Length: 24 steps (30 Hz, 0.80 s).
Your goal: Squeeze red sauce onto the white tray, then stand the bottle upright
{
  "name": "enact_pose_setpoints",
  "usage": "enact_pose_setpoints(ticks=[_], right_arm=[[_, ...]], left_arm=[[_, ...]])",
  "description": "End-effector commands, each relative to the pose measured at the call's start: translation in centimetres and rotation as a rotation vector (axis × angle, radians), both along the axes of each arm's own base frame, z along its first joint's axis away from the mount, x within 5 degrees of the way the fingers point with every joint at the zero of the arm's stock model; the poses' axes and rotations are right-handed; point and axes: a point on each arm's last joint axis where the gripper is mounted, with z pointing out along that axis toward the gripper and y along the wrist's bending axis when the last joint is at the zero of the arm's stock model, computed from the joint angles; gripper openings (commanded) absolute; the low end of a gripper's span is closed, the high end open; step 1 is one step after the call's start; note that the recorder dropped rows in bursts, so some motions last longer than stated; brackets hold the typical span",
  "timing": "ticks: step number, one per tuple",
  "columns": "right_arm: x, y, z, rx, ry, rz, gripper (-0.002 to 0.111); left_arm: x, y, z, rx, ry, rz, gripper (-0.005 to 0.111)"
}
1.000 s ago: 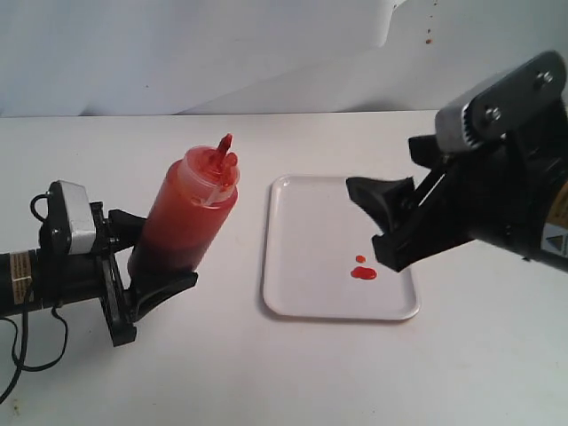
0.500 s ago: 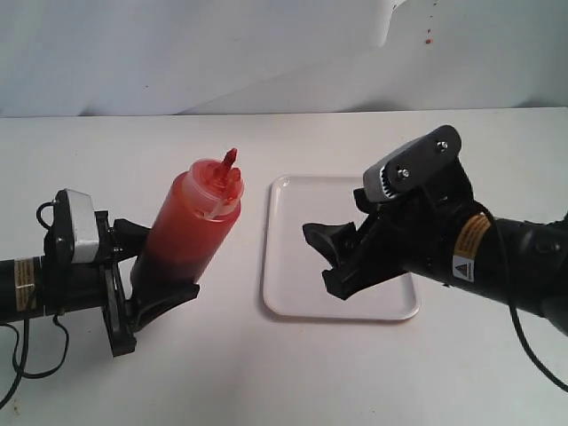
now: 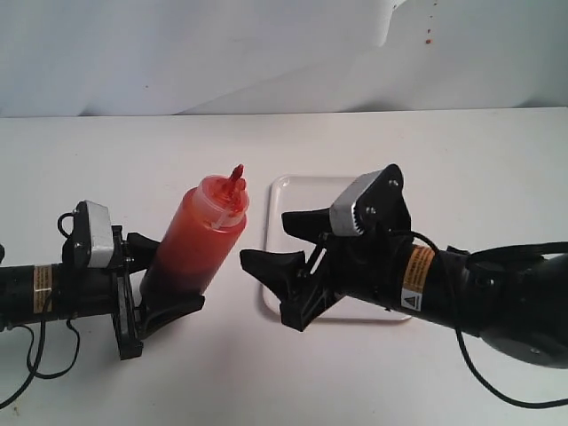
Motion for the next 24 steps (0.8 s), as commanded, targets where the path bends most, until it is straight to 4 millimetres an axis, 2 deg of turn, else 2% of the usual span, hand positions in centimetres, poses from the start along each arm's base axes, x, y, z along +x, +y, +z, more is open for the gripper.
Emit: enact_pose_setpoints(ticks=[1,3,9,12,16,24], right_arm=[[0.7,1.7,0.0,0.017,-0.035,0.069,0.068],[1.1,3.1,0.2,0.012,-0.047,0.096,0.068],[1.9,6.5,-0.5,-0.152,-0.025,0.115,0.068],[2.2,7.6,0.1,-0.121,-0.044,0.119,0.068],[2.7,8.2,0.9,-0.096,-0.063,0.113,0.068],[2.9,8.0,0.7,-0.122,-0.061,0.076,0.068]], left_arm=[[0.2,-0.3,0.8,-0.065,-0.020,-0.005,0.000],[0.2,-0.3,0.8,-0.065,-0.020,-0.005,0.000],[0.2,-0.3,0.8,-0.065,-0.020,-0.005,0.000],[0.2,-0.3,0.8,-0.065,-0.020,-0.005,0.000],[0.2,-0.3,0.8,-0.065,-0.020,-0.005,0.000],[0.1,-0.3,0.7,-0.074,0.009,-0.011,0.000]])
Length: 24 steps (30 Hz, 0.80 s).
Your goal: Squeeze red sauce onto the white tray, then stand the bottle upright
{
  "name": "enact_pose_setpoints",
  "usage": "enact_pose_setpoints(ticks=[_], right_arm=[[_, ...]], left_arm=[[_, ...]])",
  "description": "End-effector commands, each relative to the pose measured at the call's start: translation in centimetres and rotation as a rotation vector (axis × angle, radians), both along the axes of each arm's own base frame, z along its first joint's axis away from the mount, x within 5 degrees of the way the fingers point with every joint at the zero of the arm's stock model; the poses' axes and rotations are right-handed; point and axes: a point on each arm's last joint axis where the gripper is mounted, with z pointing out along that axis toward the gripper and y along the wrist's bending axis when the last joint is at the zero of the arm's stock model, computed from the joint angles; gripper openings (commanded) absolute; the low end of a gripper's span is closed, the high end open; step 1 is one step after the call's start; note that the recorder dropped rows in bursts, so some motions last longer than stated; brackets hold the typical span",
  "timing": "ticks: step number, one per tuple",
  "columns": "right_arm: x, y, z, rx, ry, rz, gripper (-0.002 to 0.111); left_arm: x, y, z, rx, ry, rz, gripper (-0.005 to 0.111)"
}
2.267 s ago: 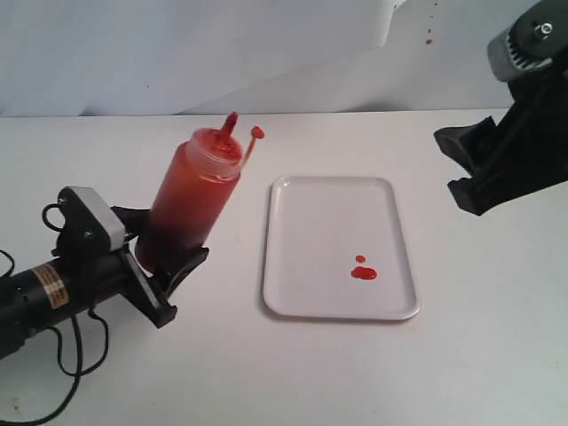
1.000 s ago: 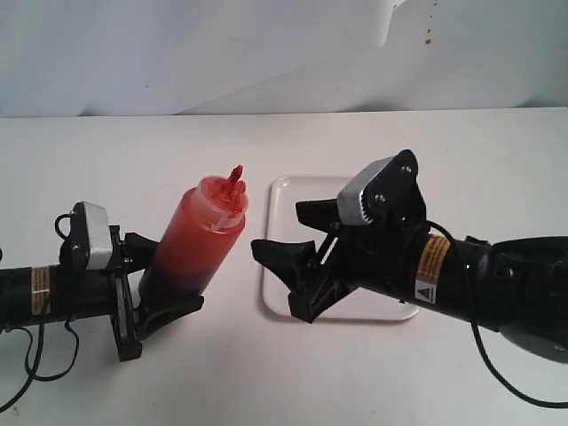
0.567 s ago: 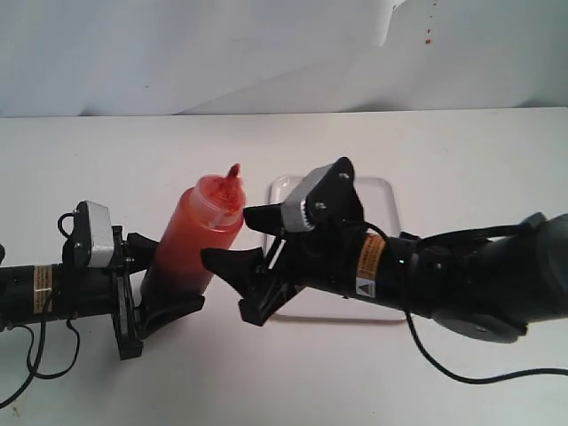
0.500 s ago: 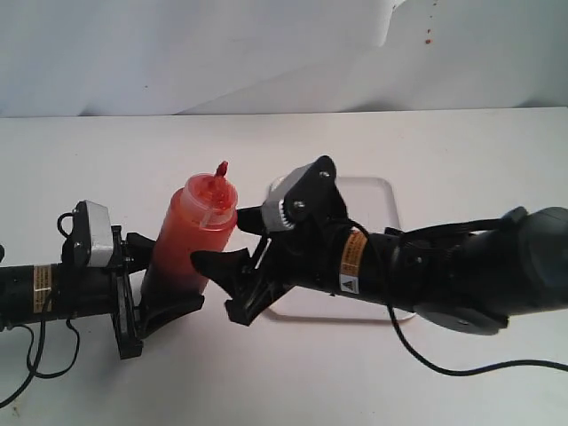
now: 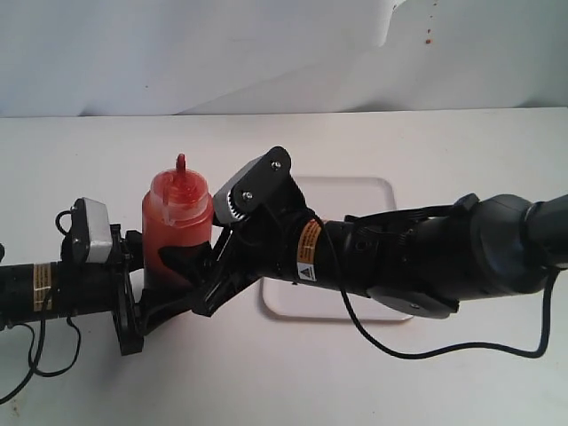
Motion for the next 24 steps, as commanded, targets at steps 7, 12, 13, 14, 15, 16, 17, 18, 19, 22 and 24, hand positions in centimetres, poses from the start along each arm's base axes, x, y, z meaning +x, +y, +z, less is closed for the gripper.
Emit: enact_pose_setpoints(ticks=[7,12,13,14,15,16,17,18,19,22,24], right_arm=[[0.2,0.1,0.0,-0.050,-0.098,0.013,0.068],[0.3,0.3,-1.1,-0.047,-0.114,0.033,0.072],[0.3,0.4,-1.3,-0.039,-0.116,0.038,0.072],[0.3,0.6,-1.4,-0.011,-0.121,0.048,0.072],[0.3,0.6,-1.5,0.003,-0.123,0.050,0.072],[0.5,0.6,-1.4,0.024,-0.130,0.027,0.072],[0.6,0.5,-1.4,0.033,-0.121,0.005,0.072],[1.1,0.3,-1.3,0.060,-0.095,-0.064,0.071],[1.2,0.2,-1.2,0.071,-0.084,-0.092,0.069],[1.6,-0.1,-1.4,0.026,-0.116,-0.128,0.053],[1.6,-0.1,-1.5,0.006,-0.122,-0.127,0.037]], left_arm=[[0.0,-0.3,0.6,-0.064,0.019,-0.016,0.000],[-0.1,-0.7,0.6,-0.062,0.013,-0.030,0.000],[0.0,-0.9,0.7,-0.060,0.005,-0.040,0.000],[0.2,-1.6,0.9,-0.060,-0.012,-0.068,0.000],[0.3,-2.0,1.0,-0.060,-0.020,-0.080,0.000],[0.5,-2.9,1.2,-0.060,-0.037,-0.112,0.000],[0.6,-3.2,1.2,-0.058,-0.043,-0.122,0.000],[0.9,-3.5,0.9,-0.009,-0.044,-0.127,0.000],[1.0,-3.6,0.9,0.006,-0.048,-0.127,0.000],[1.3,-3.5,0.7,0.002,-0.041,-0.098,0.000],[1.3,-3.5,0.4,0.002,-0.029,-0.089,0.000]])
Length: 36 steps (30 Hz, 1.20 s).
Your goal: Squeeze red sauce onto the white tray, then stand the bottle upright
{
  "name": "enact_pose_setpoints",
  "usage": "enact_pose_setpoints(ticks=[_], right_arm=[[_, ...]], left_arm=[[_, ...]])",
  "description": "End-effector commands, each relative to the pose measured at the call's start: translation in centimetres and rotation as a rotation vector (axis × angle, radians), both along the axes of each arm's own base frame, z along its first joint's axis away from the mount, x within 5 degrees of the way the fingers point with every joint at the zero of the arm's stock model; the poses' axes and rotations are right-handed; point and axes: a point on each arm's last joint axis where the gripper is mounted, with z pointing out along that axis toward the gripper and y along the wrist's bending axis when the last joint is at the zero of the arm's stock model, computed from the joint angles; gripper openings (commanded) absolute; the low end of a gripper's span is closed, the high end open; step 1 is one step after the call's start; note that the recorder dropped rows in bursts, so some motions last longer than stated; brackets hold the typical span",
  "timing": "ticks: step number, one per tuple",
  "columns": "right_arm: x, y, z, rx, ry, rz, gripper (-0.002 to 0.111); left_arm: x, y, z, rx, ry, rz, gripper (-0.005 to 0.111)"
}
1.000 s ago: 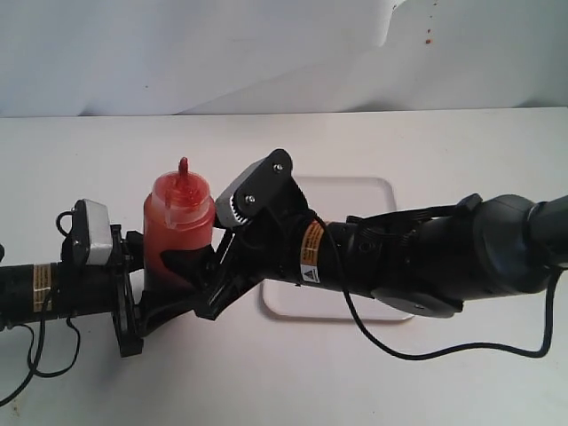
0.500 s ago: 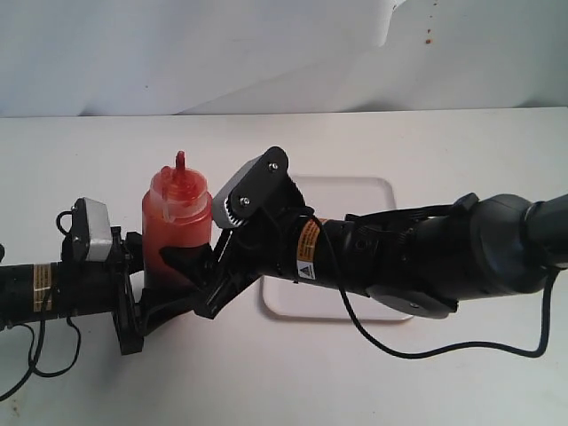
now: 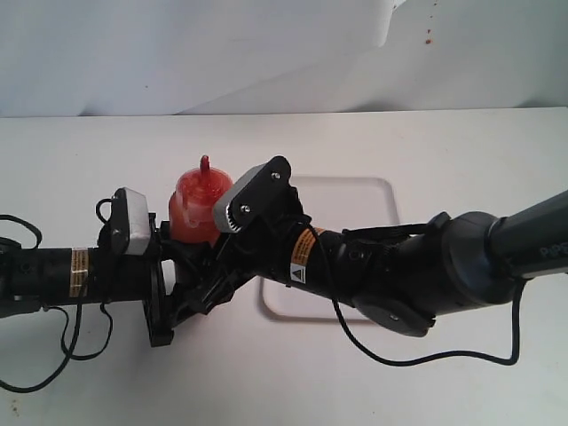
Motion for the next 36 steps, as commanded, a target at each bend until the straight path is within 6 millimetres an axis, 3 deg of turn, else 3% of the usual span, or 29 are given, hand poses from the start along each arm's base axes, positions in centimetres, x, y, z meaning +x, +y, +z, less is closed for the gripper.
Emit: enact_pose_setpoints(ticks=[1,3,6,10,15,18,23,25,28,36], right_arm=[[0.88,-0.53,0.22,0.006,0.000,-0.086,0.029],[1.08,-0.68,0.25,0.020,0.014,-0.119,0.016],[1.16,-0.74,0.27,0.027,0.020,-0.133,0.008],[1.15,-0.73,0.27,0.026,0.019,-0.131,0.007],[1.15,-0.73,0.27,0.026,0.019,-0.131,0.007],[1.15,-0.73,0.27,0.026,0.019,-0.131,0.007],[0.74,-0.25,0.43,0.042,0.011,-0.113,0.007],[0.47,0.07,0.61,0.059,0.000,-0.101,0.007],[0.48,0.13,0.90,0.086,-0.018,-0.096,0.007],[0.53,0.08,0.84,0.084,-0.010,-0.106,0.003]], left_arm=[[-0.06,-0.32,-0.29,-0.030,0.009,-0.004,0.000],[0.12,-0.24,-0.47,-0.029,0.016,0.023,0.000],[0.47,0.01,-0.75,0.001,0.028,0.072,0.000],[0.63,0.28,-1.18,0.050,0.045,0.102,0.003],[0.59,0.28,-1.21,0.054,0.045,0.096,0.018],[0.59,0.28,-1.21,0.054,0.045,0.096,0.034],[0.75,0.33,-1.17,0.048,0.048,0.119,0.074],[0.76,0.34,-1.17,0.046,0.052,0.123,0.085],[0.76,0.31,-1.11,0.038,0.049,0.121,0.090],[0.76,0.31,-1.11,0.039,0.049,0.121,0.090]])
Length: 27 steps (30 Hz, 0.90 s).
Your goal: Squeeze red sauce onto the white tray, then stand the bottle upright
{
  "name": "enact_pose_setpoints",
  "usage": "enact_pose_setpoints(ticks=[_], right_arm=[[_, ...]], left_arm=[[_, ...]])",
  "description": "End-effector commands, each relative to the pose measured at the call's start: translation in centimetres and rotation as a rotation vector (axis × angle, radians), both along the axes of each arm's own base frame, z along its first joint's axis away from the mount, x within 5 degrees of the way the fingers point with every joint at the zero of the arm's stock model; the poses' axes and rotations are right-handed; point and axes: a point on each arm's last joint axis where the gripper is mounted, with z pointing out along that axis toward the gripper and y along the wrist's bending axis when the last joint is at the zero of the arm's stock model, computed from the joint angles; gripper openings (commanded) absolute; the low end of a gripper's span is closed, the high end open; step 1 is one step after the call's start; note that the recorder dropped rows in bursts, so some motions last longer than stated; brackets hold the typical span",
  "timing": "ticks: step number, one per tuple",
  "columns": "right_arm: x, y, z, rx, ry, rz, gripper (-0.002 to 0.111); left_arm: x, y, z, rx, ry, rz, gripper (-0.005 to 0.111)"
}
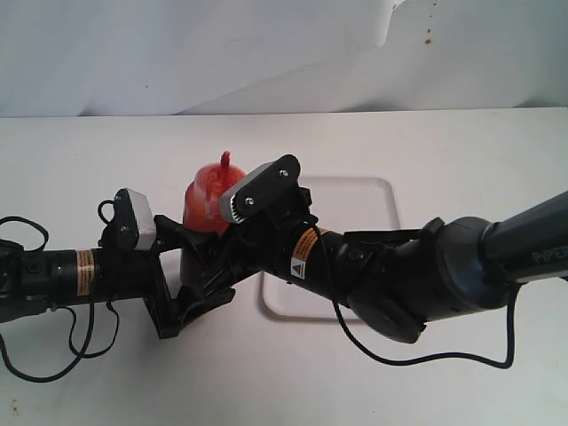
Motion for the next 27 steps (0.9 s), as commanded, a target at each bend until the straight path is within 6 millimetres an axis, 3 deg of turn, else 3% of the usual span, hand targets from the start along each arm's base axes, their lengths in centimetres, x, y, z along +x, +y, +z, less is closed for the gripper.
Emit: enact_pose_setpoints(ticks=[1,14,18,22,27], right_arm=[[0.1,0.3,1.2,0.062,-0.054,0.004,0.003],[0.1,0.2,0.9,0.033,-0.032,0.000,0.000],[0.1,0.2,0.9,0.033,-0.032,0.000,0.000],[0.2,0.3,1.0,0.036,-0.039,0.001,0.000],[1.5,1.7,2.3,-0.015,-0.007,0.014,0.000]], left_arm=[[0.0,0.1,0.0,-0.007,0.011,0.015,0.090],[0.0,0.1,-0.1,-0.002,0.007,0.011,0.091],[0.1,0.2,-0.2,0.030,0.015,0.019,0.105],[0.4,1.5,-0.1,0.028,0.022,0.050,0.105],[0.2,4.8,2.9,-0.011,-0.060,-0.009,0.105]])
